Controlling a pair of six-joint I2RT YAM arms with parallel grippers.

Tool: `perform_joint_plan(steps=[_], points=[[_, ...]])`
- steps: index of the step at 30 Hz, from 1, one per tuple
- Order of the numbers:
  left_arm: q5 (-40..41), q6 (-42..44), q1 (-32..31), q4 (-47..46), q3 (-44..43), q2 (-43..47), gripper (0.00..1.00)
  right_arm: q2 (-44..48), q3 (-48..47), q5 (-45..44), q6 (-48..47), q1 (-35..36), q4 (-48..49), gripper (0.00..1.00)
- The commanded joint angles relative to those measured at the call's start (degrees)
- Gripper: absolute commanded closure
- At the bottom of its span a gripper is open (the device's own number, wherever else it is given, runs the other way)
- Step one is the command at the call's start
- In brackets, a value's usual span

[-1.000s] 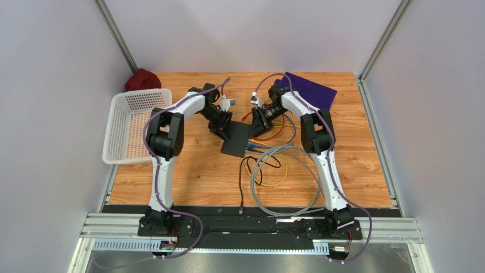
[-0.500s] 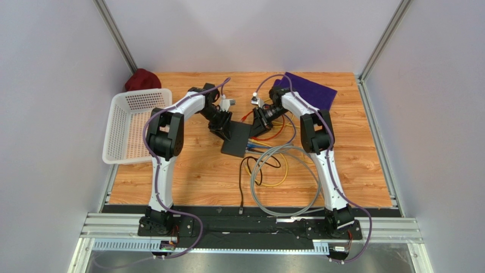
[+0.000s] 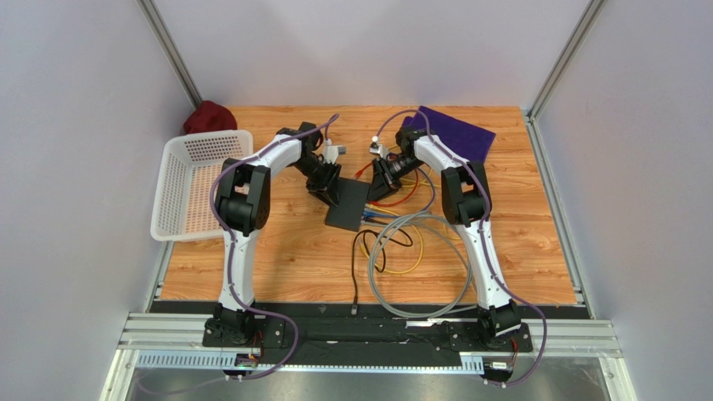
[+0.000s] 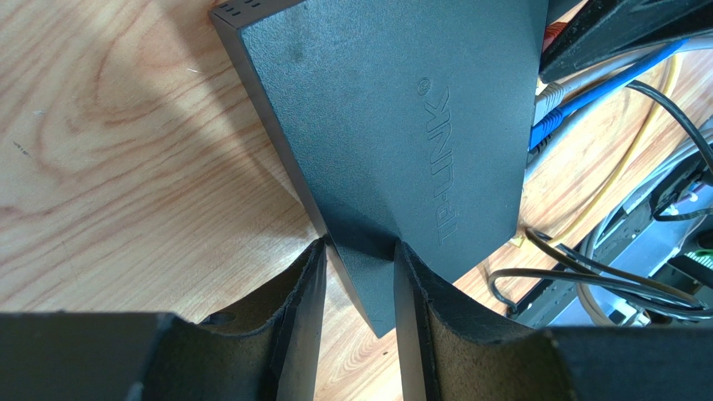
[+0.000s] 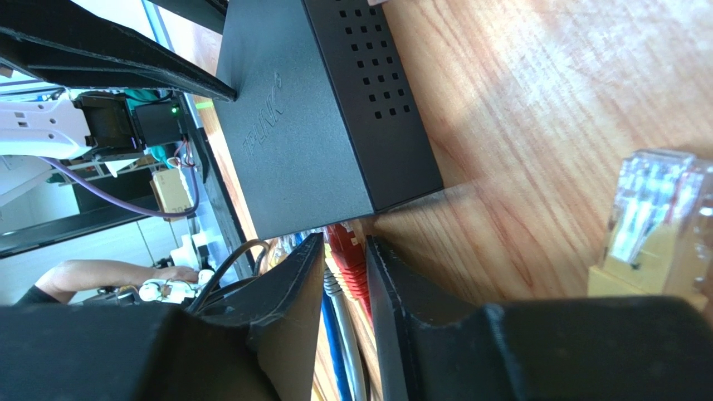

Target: Pull the plug from the switch port

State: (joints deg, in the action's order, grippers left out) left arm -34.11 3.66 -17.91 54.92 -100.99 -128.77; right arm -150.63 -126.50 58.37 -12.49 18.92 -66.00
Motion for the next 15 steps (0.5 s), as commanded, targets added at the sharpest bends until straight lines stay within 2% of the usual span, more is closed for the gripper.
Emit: perform_joint_plan(steps=[1, 9, 15], points=[[3.6, 0.5, -1.2, -1.0, -0.3, -1.7, 0.59, -3.1, 0.4, -9.4, -0.6, 1.7, 2.2, 0.64], [4.0, 0.6, -1.5, -1.0, -0.2, -1.7, 0.59, -2.6, 1.1, -11.8, -0.6, 2.8, 2.3, 0.64], [4.2, 0.6, -1.9, -1.1, -0.3, -1.7, 0.59, -1.8, 1.9, -15.1, -0.9, 4.0, 2.3, 0.73]])
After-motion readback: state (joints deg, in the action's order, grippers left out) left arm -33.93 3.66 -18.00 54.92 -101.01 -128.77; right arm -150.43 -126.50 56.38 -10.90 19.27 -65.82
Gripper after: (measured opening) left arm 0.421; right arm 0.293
